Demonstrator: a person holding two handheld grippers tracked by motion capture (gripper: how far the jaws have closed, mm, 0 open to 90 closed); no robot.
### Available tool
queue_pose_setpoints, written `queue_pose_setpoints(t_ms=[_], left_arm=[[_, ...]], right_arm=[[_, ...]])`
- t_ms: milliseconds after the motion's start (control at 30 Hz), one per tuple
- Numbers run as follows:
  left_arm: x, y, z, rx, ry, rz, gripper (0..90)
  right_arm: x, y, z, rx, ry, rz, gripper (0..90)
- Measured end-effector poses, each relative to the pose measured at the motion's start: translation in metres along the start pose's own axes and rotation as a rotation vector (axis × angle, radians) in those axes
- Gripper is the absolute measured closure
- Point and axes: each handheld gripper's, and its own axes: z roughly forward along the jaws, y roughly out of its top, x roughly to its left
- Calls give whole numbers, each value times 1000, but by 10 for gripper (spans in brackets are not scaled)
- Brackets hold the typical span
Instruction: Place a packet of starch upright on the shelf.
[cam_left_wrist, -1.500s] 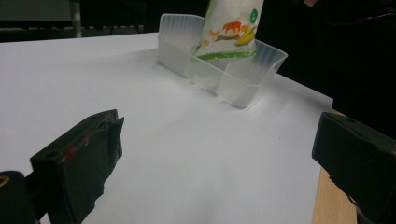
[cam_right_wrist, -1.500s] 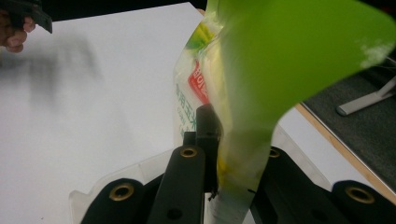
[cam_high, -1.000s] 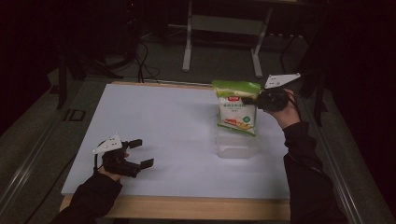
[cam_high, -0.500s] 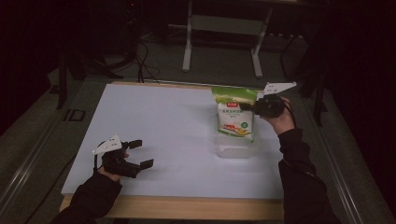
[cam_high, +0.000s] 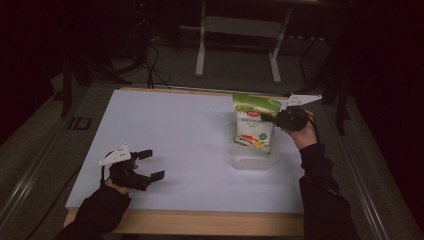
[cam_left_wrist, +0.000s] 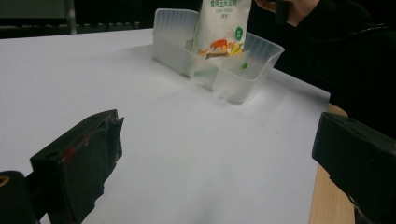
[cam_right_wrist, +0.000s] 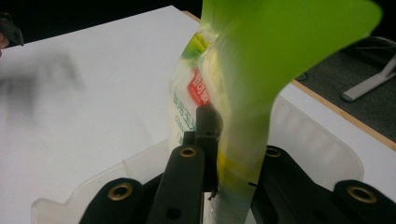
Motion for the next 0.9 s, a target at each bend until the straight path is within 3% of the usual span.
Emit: queue_pose_setpoints(t_ms=[267, 433, 600, 733, 833, 900], left_arm=[[0, -1, 0, 14, 0, 5, 22], [0, -1, 2, 13, -2, 4, 22], [0, -1, 1, 12, -4, 4, 22], [1, -1, 0, 7, -5, 0, 22], [1, -1, 0, 8, -5, 5, 22], [0, -1, 0, 7, -6, 6, 22]], right_arm=[[-1, -16, -4, -20, -36, 35, 861], [-4, -28, -9, -26, -35, 63, 861], [-3, -26, -8, 8, -54, 55, 817], [2, -26, -6, 35, -99, 71, 595], [6, -23, -10, 42, -173, 111, 352], [8, -20, -14, 40, -218, 131, 261]])
